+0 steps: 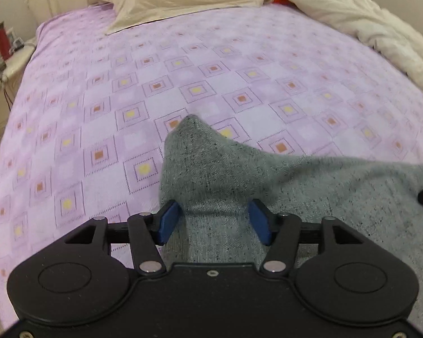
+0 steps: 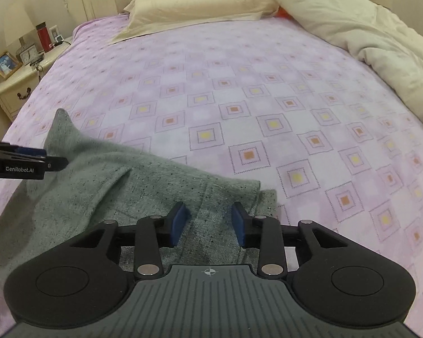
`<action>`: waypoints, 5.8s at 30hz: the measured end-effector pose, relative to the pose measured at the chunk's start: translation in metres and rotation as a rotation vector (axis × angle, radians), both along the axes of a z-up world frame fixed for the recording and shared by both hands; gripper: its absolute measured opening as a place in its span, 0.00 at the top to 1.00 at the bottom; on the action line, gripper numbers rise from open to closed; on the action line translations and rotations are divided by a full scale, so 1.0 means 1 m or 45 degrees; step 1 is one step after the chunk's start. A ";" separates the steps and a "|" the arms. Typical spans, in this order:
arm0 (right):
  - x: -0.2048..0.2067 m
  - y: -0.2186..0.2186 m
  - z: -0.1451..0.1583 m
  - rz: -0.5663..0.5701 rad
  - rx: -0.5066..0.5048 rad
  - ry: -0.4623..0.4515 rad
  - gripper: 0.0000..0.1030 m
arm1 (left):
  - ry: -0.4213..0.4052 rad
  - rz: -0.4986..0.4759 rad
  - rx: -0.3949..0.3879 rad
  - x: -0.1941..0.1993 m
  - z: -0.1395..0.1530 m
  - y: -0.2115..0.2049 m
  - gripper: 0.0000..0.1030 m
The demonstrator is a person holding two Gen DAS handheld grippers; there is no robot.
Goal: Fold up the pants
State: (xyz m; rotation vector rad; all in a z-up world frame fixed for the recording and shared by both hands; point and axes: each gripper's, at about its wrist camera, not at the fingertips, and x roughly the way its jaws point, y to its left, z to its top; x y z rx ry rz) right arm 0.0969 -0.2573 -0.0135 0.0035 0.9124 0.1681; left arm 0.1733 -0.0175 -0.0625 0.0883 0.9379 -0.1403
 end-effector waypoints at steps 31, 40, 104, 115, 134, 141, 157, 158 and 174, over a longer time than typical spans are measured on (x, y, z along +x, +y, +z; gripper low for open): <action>-0.088 -0.102 0.146 -0.373 -0.086 -0.417 0.60 | -0.041 0.059 -0.151 -0.063 0.045 0.056 0.41; -0.070 -0.084 0.111 -0.209 0.253 -0.200 0.50 | -0.033 0.053 -0.189 -0.066 0.041 0.046 0.41; 0.068 0.077 -0.002 0.071 0.052 -0.204 0.73 | -0.228 0.185 -0.080 0.014 0.047 0.064 0.71; 0.043 0.103 -0.044 0.028 -0.090 -0.190 0.72 | -0.104 0.038 -0.053 -0.013 0.004 0.012 0.53; 0.039 0.089 -0.041 -0.033 0.075 -0.216 0.73 | -0.106 0.190 0.018 -0.019 0.009 0.002 0.46; 0.030 0.075 -0.027 -0.103 0.196 -0.212 0.73 | -0.118 0.235 -0.020 -0.045 0.034 0.014 0.46; -0.030 0.081 0.027 -0.100 0.040 -0.280 0.73 | -0.168 0.245 -0.074 -0.094 0.071 0.021 0.43; -0.031 0.080 0.027 -0.098 0.058 -0.293 0.73 | -0.170 0.241 -0.070 -0.096 0.071 0.020 0.42; -0.018 0.097 0.003 -0.106 0.010 -0.184 0.73 | -0.161 0.254 -0.062 -0.106 0.066 0.010 0.40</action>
